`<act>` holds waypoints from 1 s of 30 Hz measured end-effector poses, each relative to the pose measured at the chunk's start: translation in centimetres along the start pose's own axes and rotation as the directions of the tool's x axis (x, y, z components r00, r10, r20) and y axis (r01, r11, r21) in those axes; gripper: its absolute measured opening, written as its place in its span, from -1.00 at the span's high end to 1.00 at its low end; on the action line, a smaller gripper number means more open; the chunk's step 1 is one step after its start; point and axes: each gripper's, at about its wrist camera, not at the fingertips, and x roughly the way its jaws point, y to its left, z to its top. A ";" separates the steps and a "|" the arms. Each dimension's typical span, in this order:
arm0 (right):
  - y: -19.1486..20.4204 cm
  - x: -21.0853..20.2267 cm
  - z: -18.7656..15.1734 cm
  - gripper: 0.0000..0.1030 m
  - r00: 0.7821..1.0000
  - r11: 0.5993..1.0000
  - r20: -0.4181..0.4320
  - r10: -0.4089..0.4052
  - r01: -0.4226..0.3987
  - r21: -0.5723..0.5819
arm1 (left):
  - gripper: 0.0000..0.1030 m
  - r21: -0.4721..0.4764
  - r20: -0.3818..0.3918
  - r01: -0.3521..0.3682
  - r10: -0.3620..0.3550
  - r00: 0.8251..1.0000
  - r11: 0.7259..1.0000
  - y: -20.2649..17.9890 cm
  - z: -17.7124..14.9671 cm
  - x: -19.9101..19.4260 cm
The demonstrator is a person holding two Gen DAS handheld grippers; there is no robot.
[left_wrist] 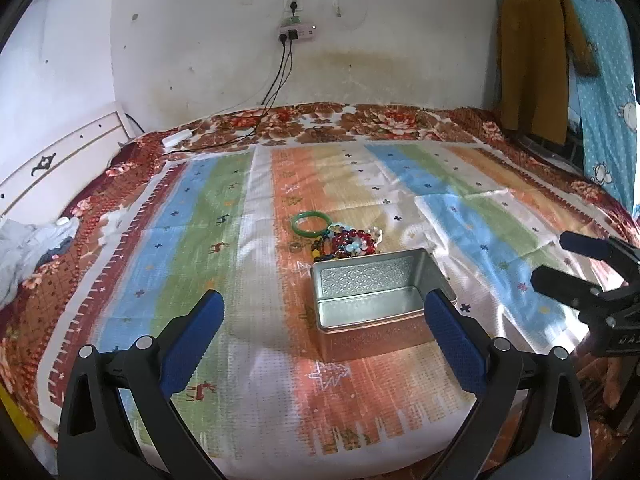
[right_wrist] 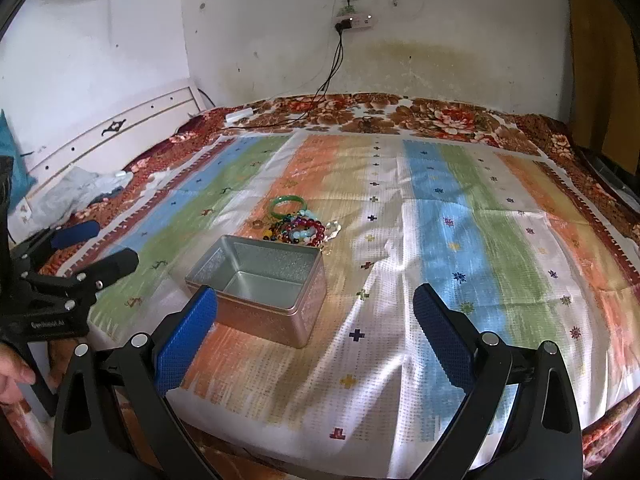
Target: Organize jewelry
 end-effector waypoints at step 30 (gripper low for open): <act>-0.7 3.6 2.7 -0.93 0.996 0.997 -0.056 0.072 -0.071 0.029 | -0.89 0.034 -0.082 -0.006 0.008 0.997 0.999 -0.4 2.0 3.8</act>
